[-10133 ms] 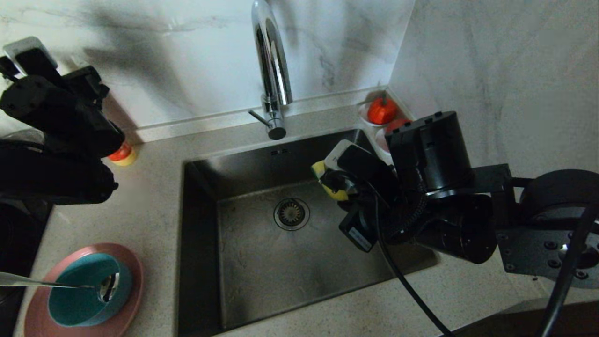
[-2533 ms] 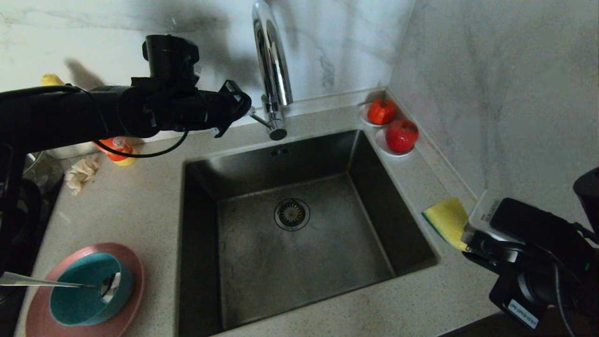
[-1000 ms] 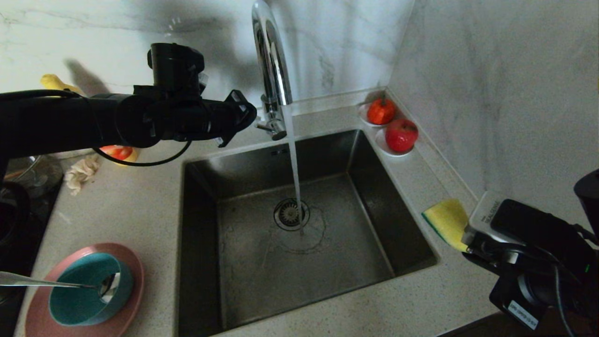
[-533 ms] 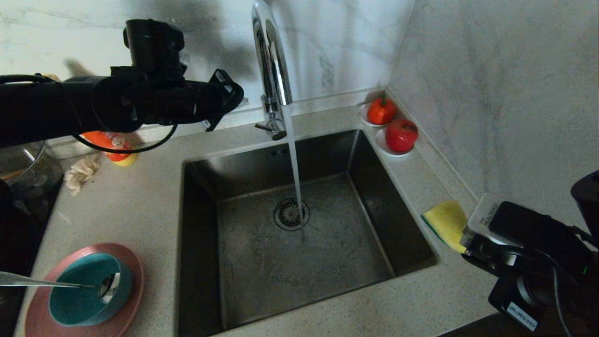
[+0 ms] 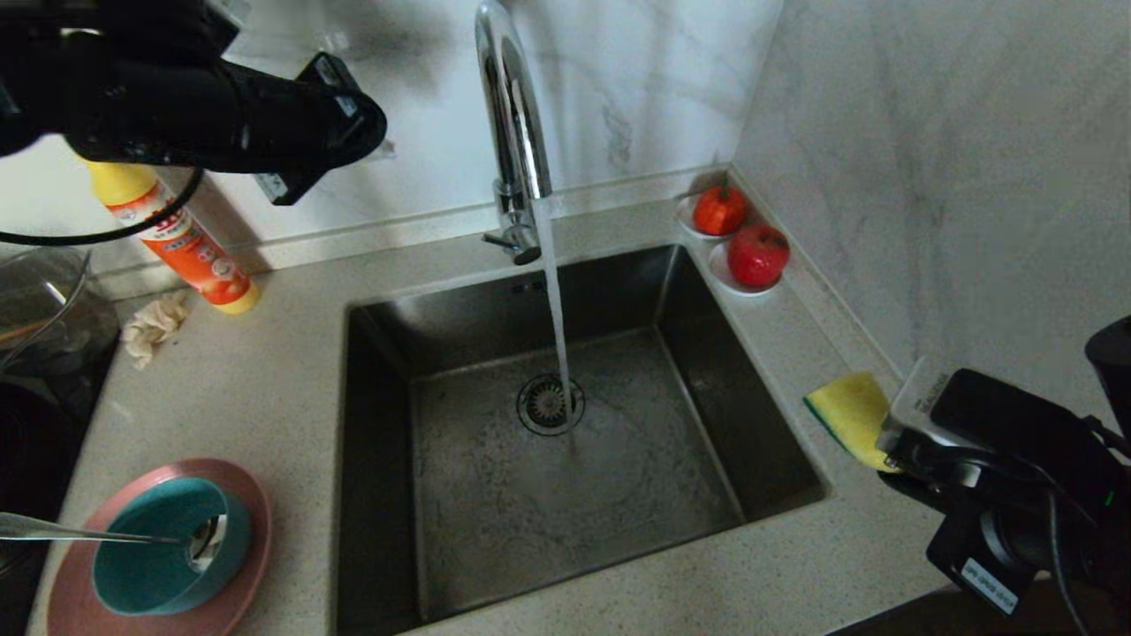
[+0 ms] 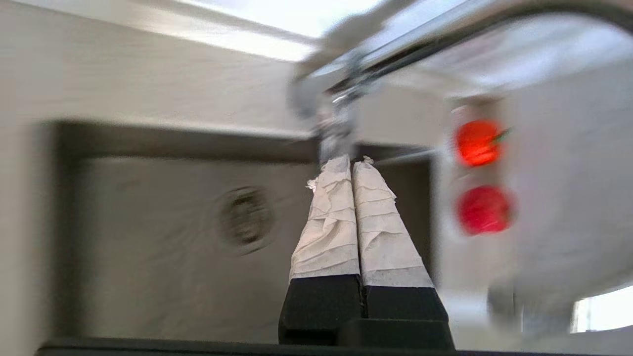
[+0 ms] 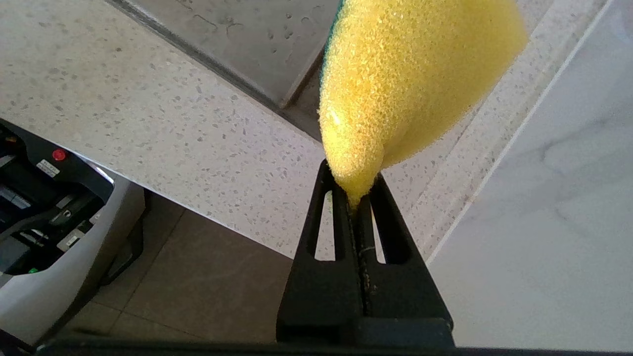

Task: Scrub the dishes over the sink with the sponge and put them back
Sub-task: Rinse the spoon

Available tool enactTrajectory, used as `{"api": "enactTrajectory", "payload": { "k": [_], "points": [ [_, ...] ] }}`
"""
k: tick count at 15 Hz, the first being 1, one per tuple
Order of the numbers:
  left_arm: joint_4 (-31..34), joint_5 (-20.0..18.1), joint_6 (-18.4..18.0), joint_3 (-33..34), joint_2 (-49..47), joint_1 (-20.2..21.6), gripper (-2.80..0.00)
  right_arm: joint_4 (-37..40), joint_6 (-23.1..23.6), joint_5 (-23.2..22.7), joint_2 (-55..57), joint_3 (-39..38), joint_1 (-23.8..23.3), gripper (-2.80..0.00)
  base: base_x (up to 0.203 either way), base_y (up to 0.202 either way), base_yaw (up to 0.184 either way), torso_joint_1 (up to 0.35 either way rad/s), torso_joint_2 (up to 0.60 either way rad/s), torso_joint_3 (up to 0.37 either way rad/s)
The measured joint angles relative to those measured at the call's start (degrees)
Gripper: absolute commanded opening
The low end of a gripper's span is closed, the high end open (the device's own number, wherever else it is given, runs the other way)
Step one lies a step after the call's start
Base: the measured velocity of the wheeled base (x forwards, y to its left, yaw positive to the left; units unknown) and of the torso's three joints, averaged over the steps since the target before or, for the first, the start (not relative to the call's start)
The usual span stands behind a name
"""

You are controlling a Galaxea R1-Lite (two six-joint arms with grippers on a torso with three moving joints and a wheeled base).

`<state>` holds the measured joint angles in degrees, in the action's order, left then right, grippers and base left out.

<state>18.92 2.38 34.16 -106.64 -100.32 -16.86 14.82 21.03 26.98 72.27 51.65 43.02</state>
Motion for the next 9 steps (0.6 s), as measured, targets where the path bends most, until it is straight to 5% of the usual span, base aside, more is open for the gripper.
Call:
{"api": "enactTrajectory", "payload": {
  "k": [4,6,9],
  "points": [
    [13.12,8.25,-5.84,4.99,12.93,-2.3,-2.8,-0.05,0.02,-0.13,-0.66,-1.08,-2.4,-2.8,0.0,0.0,0.0,0.0,0.0,0.0],
    [16.75,10.17,-7.79,10.37,19.01,-2.56,-2.8,-0.08,0.02,-0.11,-1.36,-2.32,-2.62,-2.8,0.0,0.0,0.0,0.0,0.0,0.0],
    [18.37,17.95,-9.05,20.99,26.5,-2.34,-2.8,-0.02,0.05,-0.6,-2.39,-3.28,-3.02,-2.8,0.0,0.0,0.0,0.0,0.0,0.0]
  ]
}}
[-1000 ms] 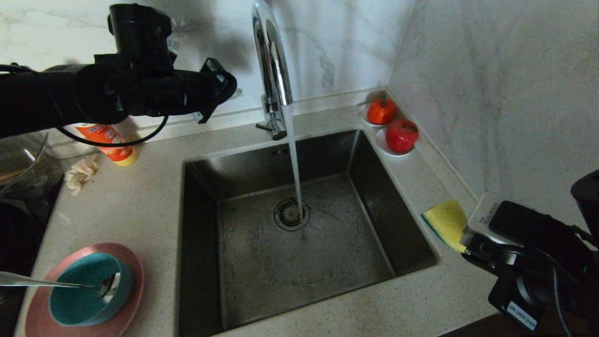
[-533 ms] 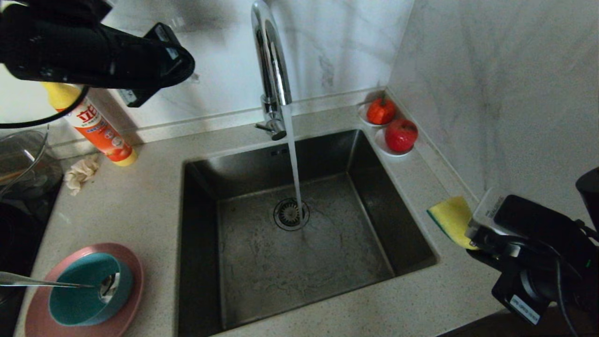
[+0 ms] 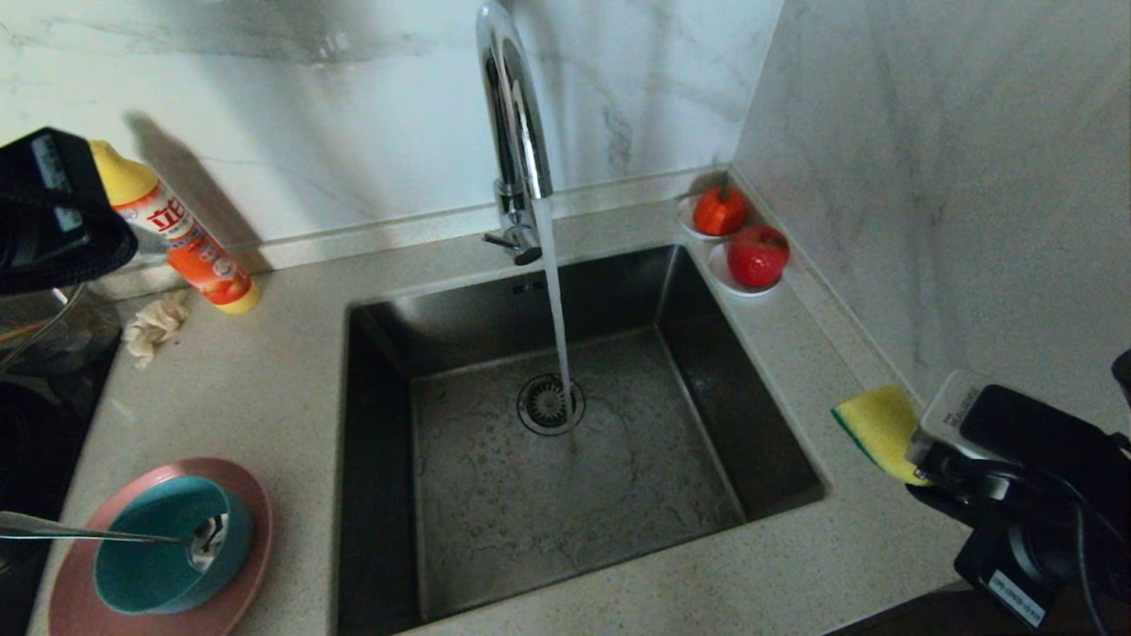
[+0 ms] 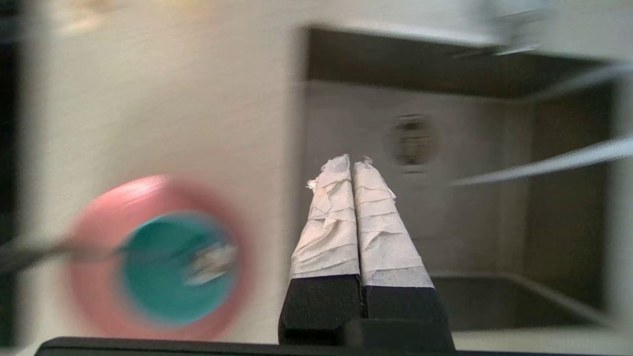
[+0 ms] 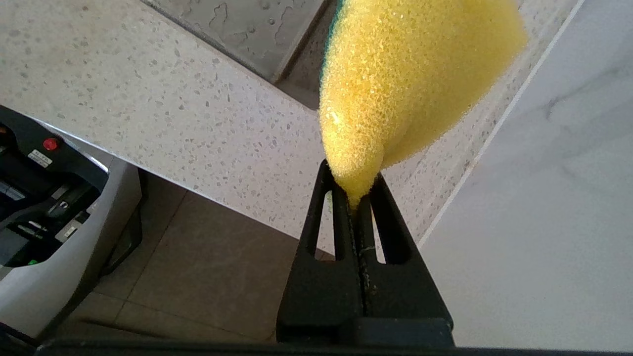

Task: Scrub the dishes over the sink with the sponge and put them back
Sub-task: Rinse the spoon

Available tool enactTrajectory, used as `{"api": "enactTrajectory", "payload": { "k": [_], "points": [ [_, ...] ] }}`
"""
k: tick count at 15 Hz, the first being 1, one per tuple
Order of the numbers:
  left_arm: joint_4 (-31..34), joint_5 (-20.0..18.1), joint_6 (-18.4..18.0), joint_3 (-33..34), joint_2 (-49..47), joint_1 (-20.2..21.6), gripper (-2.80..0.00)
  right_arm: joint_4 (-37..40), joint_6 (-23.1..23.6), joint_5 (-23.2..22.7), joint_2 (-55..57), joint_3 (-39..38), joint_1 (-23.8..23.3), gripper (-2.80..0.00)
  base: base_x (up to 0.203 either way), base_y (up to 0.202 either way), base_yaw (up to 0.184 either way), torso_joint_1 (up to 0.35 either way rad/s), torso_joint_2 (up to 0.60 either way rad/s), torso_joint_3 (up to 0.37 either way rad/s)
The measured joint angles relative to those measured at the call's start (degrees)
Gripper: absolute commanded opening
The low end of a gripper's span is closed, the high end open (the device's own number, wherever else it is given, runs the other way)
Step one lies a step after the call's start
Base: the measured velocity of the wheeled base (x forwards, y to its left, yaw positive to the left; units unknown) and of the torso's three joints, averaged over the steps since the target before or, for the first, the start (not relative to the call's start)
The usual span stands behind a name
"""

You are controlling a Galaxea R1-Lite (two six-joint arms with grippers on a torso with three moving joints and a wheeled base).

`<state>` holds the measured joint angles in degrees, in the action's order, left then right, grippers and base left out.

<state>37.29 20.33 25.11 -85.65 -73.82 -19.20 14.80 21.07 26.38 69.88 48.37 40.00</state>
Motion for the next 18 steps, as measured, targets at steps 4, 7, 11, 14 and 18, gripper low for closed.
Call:
{"api": "enactTrajectory", "payload": {
  "k": [4,7,11,14,18],
  "points": [
    [0.56,7.32,5.19,11.83,8.99,2.64,-2.8,-0.13,-0.04,-0.2,-0.22,-0.77,-0.73,-2.8,0.0,0.0,0.0,0.0,0.0,0.0],
    [3.84,7.69,14.22,19.69,14.85,5.45,-2.8,-0.13,-0.02,-0.83,0.05,-1.13,-0.83,-2.8,0.0,0.0,0.0,0.0,0.0,0.0],
    [8.05,7.72,20.33,27.78,23.5,10.8,-2.8,-0.13,0.03,-0.98,0.46,-0.77,-1.4,-2.8,0.0,0.0,0.0,0.0,0.0,0.0],
    [13.53,6.17,25.82,29.41,29.57,15.72,-2.8,-0.13,0.07,-1.3,0.9,-0.81,-2.08,-2.8,0.0,0.0,0.0,0.0,0.0,0.0],
    [14.22,4.08,28.07,35.8,36.51,22.46,-2.8,-0.13,0.14,-1.31,1.16,-0.85,-2.21,-2.8,0.0,0.0,0.0,0.0,0.0,0.0]
  ]
}}
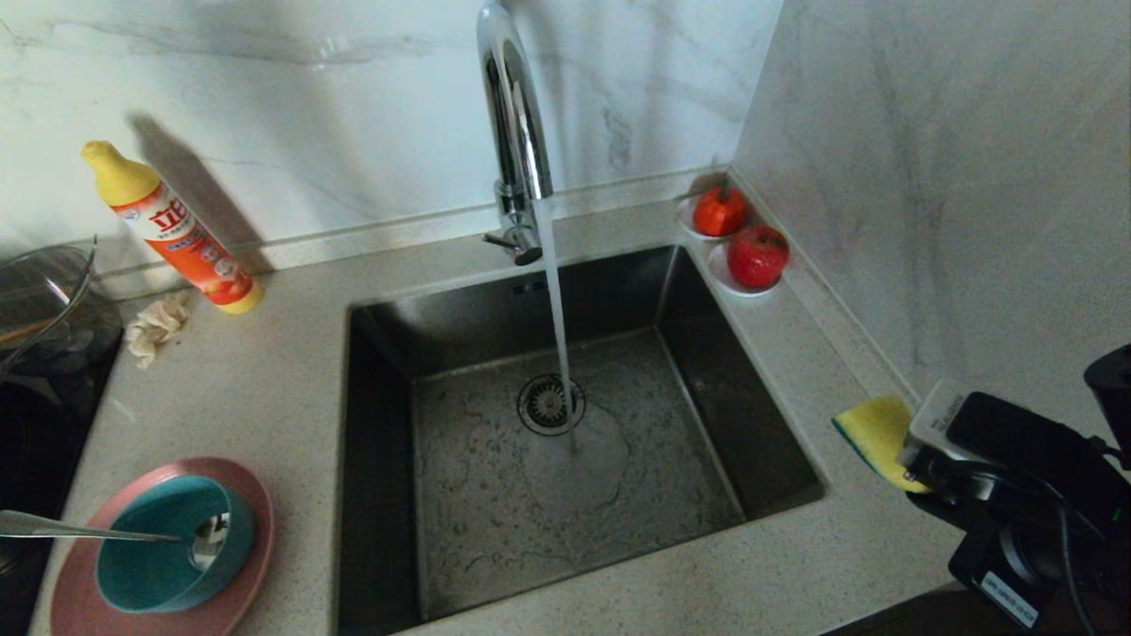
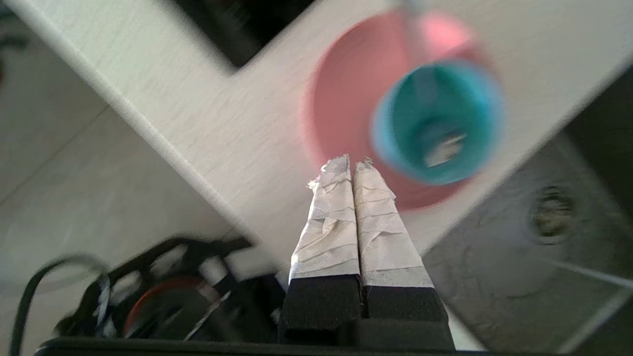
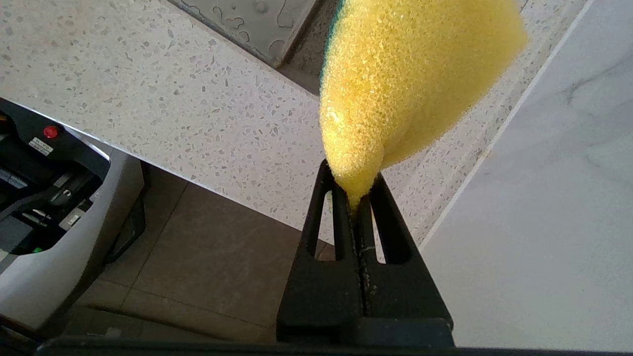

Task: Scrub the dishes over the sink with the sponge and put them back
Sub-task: Rinse the spoon

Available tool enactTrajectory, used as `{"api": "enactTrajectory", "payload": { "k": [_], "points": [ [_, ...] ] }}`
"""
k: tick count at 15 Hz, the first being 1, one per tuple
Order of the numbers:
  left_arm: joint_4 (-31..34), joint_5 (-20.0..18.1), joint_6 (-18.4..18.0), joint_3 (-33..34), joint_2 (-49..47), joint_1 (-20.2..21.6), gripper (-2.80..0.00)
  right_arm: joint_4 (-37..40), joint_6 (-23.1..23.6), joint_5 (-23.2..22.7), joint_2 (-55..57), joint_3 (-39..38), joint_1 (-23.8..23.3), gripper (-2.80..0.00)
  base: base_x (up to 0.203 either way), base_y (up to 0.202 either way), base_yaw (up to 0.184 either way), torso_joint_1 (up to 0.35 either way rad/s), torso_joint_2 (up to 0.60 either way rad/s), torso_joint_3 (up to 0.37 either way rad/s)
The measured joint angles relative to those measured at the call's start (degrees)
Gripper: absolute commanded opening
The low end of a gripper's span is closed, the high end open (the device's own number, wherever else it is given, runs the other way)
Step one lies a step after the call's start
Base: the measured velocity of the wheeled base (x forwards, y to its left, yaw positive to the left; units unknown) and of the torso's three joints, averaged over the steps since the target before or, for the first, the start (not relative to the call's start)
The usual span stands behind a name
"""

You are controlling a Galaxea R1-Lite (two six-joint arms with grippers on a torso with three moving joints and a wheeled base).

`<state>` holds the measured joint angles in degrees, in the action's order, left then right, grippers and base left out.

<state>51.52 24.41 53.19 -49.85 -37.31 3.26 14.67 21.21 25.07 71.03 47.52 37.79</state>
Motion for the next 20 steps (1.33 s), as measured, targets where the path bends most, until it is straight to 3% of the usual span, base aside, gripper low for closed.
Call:
{"api": "enactTrajectory", "payload": {
  "k": [3,5,13,16,17,18,20],
  "points": [
    [0.17,-6.09,0.14,7.27,2.99,3.59,-2.8,0.0,0.09,-0.83,-0.32,-0.3,-0.76,-2.8,0.0,0.0,0.0,0.0,0.0,0.0],
    [-0.28,-7.42,0.3,9.59,3.83,4.31,-2.8,-0.04,0.12,-1.95,-0.59,-0.33,-0.98,-2.8,0.0,0.0,0.0,0.0,0.0,0.0],
    [-18.09,-5.8,1.55,12.33,2.95,4.81,-2.8,-0.76,0.26,-4.08,1.38,2.07,-1.02,-2.8,0.0,0.0,0.0,0.0,0.0,0.0],
    [-23.09,-5.77,2.23,13.96,-1.73,6.59,-2.8,-1.98,0.29,-4.09,3.01,2.47,-1.05,-2.8,0.0,0.0,0.0,0.0,0.0,0.0],
    [-24.53,-5.74,3.05,14.18,-4.15,7.18,-2.1,-2.3,0.28,-4.19,3.42,2.47,-1.06,-2.8,0.0,0.0,0.0,0.0,0.0,0.0],
    [-25.56,-5.75,3.81,14.04,-6.75,7.56,0.0,-2.49,0.23,-4.42,3.8,2.47,-1.13,-2.8,0.0,0.0,0.0,0.0,0.0,0.0],
    [-26.42,-5.76,4.52,12.11,-9.89,8.07,0.0,-2.55,0.25,-5.65,4.3,2.34,-1.79,-2.8,0.0,0.0,0.0,0.0,0.0,0.0]
  ]
}}
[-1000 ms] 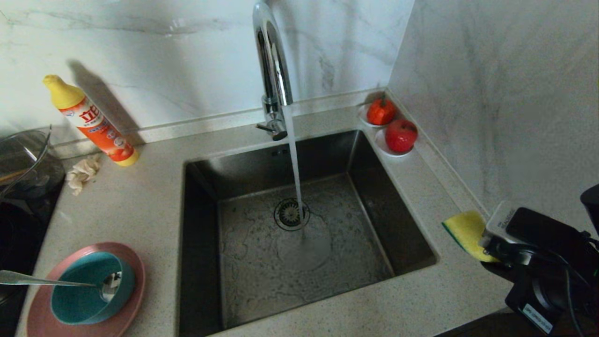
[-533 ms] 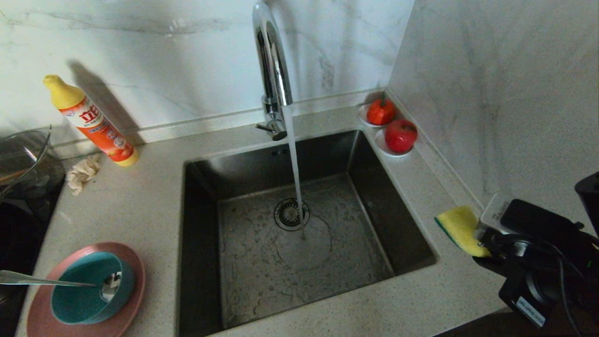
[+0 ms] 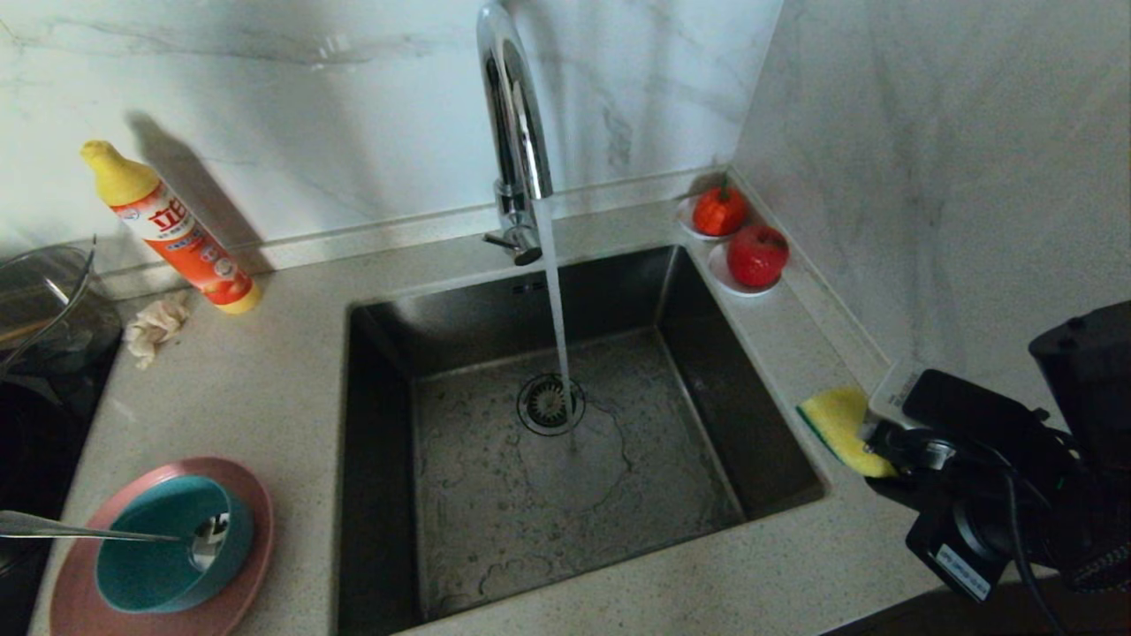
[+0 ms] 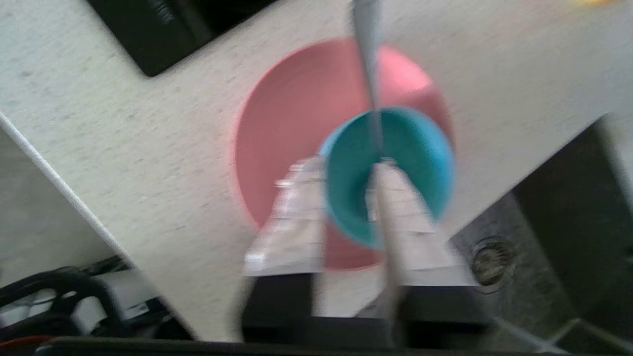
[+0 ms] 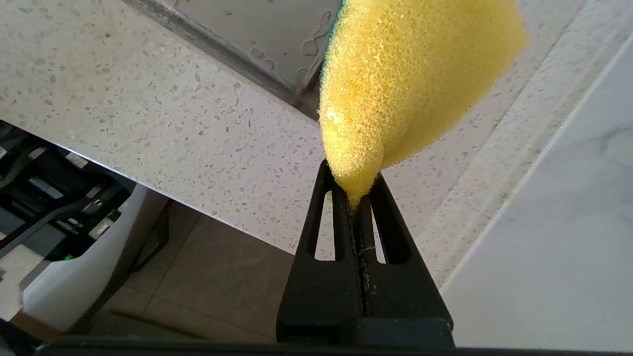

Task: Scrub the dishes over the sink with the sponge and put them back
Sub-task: Rinse the spoon

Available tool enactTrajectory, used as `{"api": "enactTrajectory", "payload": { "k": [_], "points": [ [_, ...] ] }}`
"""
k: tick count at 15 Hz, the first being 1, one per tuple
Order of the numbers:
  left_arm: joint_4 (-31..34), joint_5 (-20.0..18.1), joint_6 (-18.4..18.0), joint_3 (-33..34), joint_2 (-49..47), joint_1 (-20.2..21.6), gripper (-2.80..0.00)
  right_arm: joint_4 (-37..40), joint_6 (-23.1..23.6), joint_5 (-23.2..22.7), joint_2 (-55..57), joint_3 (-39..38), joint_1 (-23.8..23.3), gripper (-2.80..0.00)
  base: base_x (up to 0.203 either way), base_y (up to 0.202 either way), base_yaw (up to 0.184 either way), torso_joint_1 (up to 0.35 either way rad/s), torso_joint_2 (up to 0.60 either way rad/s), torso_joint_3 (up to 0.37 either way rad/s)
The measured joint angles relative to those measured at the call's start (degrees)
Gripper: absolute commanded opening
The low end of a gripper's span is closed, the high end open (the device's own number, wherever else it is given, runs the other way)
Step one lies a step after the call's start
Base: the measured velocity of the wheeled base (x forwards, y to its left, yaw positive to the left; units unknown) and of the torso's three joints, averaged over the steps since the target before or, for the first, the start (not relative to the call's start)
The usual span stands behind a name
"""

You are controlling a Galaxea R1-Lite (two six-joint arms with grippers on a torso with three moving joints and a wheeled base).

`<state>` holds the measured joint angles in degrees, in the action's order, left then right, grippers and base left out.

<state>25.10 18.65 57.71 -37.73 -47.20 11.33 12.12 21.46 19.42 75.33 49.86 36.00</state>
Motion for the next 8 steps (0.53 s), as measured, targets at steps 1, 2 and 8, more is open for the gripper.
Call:
{"api": "enactTrajectory", "payload": {
  "k": [1,2,8],
  "points": [
    [-0.22,0.02,0.11,-2.12,-0.56,0.17,0.0,-0.09,-0.04,-0.44,0.25,-0.06,-0.32,-2.8,0.0,0.0,0.0,0.0,0.0,0.0],
    [-0.3,0.13,0.18,-3.94,-1.0,0.24,0.0,-0.17,-0.06,-0.54,0.41,-0.2,-0.53,-2.8,0.0,0.0,0.0,0.0,0.0,0.0],
    [-12.57,0.16,0.23,-5.83,-8.58,3.18,0.0,-0.77,0.09,-0.55,0.49,-0.44,-1.46,-2.8,0.0,0.0,0.0,0.0,0.0,0.0]
  ]
}}
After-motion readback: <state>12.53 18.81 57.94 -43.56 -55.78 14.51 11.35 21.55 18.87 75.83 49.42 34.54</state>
